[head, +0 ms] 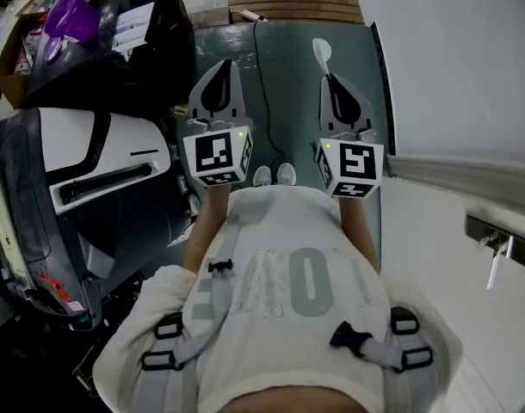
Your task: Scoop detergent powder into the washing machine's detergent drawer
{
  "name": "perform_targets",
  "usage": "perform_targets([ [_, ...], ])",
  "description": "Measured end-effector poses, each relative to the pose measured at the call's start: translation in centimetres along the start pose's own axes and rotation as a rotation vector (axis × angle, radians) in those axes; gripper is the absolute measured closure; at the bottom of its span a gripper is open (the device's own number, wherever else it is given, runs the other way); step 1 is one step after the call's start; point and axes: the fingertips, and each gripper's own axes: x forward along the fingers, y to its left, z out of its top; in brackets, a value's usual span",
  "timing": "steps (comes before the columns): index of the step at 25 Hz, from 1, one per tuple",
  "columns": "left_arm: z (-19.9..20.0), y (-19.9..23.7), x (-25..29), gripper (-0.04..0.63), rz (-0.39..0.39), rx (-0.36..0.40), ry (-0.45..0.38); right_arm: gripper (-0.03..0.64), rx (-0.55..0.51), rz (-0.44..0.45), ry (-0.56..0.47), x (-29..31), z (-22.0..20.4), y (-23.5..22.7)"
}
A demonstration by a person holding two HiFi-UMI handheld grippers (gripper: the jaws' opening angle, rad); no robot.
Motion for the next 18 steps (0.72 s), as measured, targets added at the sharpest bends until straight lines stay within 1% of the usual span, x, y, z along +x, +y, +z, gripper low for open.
perform_targets([
  [7,-0.5,-1.2,0.1,0.574,0.017,0.01,0.003,0.606,0.052,0.019,0.009,-0.6,-1.2,-1.7],
  [14,-0.7,-1.8,-0.2,0.574,0.057,0.007,-0.009,0.605,0.093,0.039,-0.016,-0.8,-1.8,-3.4],
  [18,-0.1,-2.2,0.9,0.574,0.055,0.01,-0.029,0.606,0.115,0.036,-0.019,-0.3,-1.8,-4.4],
])
